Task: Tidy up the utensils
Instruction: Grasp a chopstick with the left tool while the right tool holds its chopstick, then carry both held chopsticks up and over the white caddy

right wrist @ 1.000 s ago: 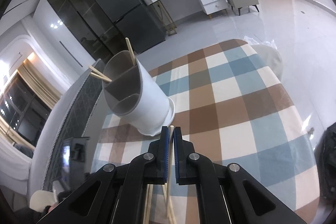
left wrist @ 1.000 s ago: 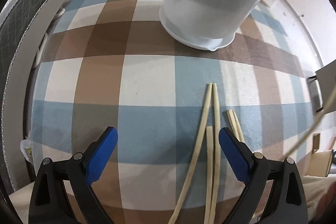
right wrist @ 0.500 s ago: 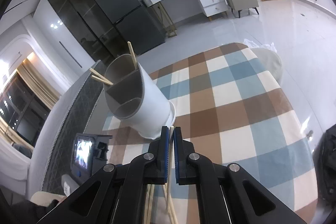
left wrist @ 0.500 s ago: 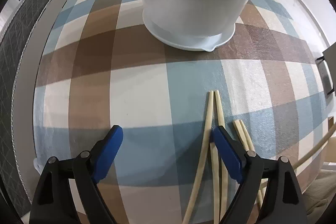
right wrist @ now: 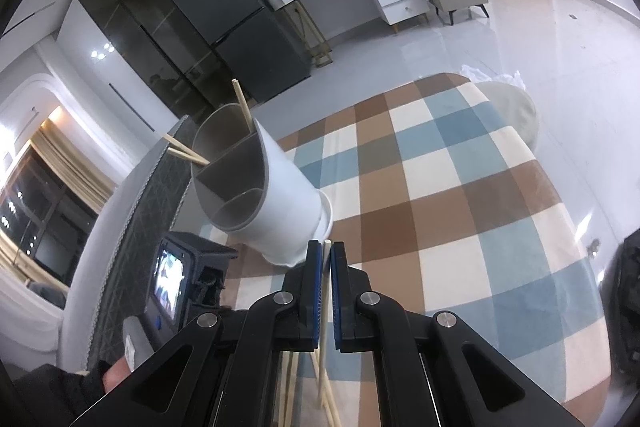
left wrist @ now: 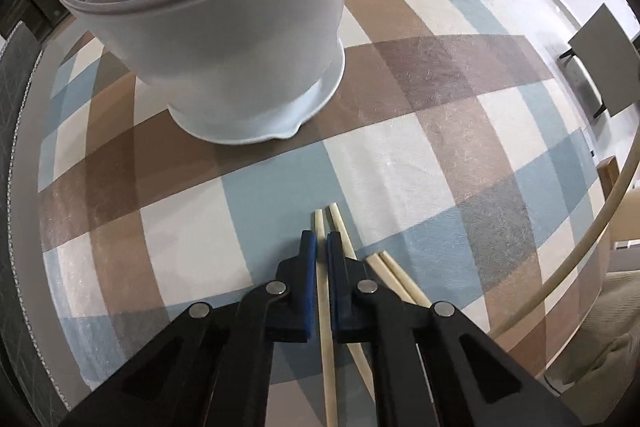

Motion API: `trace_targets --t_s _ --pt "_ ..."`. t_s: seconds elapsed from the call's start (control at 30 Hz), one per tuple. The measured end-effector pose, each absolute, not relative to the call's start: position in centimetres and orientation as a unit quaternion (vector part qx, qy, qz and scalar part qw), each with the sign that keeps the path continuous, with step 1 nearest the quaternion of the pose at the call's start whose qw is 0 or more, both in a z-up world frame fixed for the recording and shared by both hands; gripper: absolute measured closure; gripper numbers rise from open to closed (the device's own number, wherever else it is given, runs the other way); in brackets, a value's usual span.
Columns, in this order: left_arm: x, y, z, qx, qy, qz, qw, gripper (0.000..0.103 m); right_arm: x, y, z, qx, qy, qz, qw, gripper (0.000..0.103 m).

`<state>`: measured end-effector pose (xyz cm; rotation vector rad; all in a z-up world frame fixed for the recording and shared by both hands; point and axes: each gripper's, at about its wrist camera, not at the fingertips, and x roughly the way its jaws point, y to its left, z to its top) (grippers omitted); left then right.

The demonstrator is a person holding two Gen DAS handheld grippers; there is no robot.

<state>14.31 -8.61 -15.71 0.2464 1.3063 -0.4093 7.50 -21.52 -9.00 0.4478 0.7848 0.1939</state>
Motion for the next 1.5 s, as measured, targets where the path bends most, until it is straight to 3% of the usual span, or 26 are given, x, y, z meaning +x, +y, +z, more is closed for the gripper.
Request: trace_targets --t_s 0.3,0.77,1.5 --pt "13.6 -4.9 -12.6 0.04 0.539 -0.175 0.823 0.102 7.4 -20.8 -8.6 0.2 0.371 0.104 0.901 0.099" --pt "7.1 -1.2 -3.2 -0.068 0.382 -0.175 0.905 0.102 4.1 -16.7 -6.3 0.108 0.325 0.125 0.931 0.1" --pt "5.6 -1.0 -0.5 -0.092 0.366 -0.189 0.906 0.103 -1.0 -12.7 -4.6 0.078 0.3 0.077 0.948 0.1"
